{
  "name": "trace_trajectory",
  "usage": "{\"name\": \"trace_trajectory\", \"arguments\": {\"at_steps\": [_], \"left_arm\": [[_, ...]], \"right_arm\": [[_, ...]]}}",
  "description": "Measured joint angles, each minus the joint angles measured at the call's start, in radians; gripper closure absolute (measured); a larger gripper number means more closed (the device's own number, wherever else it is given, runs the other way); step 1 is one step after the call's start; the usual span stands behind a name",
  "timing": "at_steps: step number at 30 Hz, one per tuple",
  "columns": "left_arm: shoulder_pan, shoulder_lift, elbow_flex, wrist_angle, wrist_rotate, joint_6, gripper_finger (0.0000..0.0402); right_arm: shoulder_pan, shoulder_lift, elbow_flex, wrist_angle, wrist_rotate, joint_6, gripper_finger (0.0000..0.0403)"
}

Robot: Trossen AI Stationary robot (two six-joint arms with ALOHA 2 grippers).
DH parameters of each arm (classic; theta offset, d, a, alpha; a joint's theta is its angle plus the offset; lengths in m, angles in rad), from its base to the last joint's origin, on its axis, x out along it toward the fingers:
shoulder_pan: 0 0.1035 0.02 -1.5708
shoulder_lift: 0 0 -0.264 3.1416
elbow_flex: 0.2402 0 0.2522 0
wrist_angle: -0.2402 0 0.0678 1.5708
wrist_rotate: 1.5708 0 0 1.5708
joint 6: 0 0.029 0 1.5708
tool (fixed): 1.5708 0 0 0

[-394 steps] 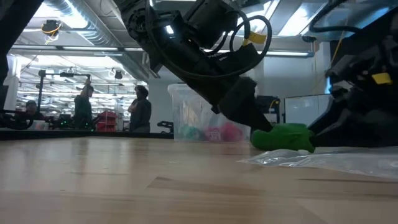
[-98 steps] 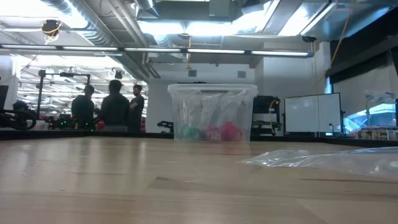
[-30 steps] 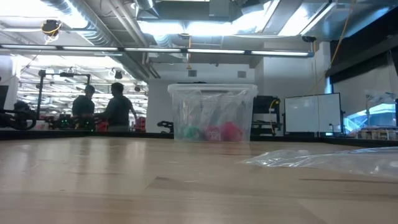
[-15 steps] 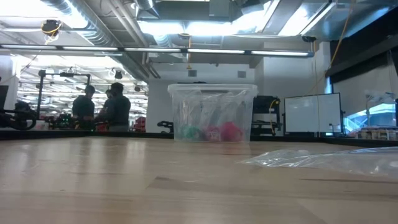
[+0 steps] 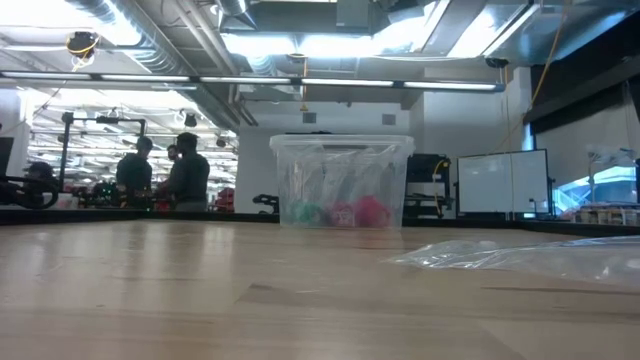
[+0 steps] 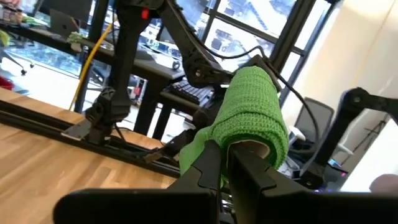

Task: Roll bandage
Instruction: Roll the green bandage

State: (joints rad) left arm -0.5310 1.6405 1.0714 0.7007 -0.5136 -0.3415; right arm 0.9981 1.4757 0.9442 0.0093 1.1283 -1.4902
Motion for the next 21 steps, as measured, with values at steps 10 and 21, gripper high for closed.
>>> {"name": "trace_trajectory", "arguments": {"at_steps": [10,21], "left_arm": [[0.003,0.0,0.0,-0.003,0.002,-0.006,0.0391],[0.001,0.0,0.0,-0.009,0.002,0.002,0.0391]], "right_arm": [[-0.027,0.0,0.0,-0.013,-0.019,-0.038,0.0231],[-0.085,0.0,-0.001,-0.01,-0.048,-0.085,0.0232]]}}
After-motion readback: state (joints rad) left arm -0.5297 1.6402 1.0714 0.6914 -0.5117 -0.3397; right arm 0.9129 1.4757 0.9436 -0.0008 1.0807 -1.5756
